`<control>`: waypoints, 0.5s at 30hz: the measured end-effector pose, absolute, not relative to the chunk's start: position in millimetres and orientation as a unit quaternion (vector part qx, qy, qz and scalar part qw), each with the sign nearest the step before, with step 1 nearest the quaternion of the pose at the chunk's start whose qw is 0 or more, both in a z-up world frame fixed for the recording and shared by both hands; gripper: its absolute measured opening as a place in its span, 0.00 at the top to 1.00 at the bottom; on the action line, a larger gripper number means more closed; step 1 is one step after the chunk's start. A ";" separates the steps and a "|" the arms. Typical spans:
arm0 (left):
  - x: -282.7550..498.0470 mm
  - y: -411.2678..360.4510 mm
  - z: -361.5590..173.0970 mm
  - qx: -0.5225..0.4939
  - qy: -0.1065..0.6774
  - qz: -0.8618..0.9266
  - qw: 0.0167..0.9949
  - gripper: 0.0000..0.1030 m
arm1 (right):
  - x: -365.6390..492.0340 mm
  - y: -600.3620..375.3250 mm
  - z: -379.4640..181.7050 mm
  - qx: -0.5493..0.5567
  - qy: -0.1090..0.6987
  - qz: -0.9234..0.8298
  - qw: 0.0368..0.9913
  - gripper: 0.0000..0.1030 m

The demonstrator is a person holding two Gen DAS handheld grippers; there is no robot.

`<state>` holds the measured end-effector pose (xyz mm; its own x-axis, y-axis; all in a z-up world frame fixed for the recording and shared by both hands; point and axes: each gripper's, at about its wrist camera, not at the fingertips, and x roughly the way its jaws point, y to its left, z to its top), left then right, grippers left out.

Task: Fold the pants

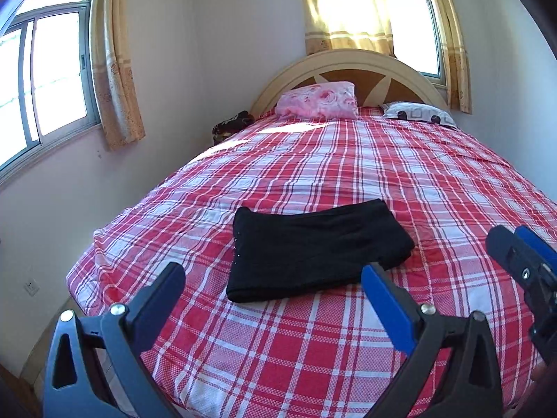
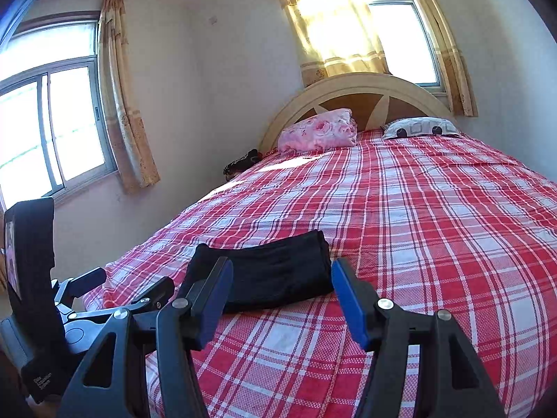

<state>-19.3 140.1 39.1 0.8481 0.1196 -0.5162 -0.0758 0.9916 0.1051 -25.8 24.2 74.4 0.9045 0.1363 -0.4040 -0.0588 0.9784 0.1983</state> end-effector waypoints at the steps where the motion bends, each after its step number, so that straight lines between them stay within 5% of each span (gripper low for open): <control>1: -20.2 138.8 39.1 0.042 0.270 0.052 0.960 0.00 | -25.2 23.8 74.9 0.089 0.214 0.049 0.972 0.40; 15: -17.1 141.6 38.6 0.038 0.273 0.064 0.959 0.00 | -21.2 20.4 71.1 0.097 0.222 0.042 0.969 0.40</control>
<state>-17.1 141.6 38.6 0.8427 0.1439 -0.5187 -0.1021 0.9888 0.1085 -21.2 20.4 71.1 0.8980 0.1245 -0.4219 -0.0380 0.9775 0.2075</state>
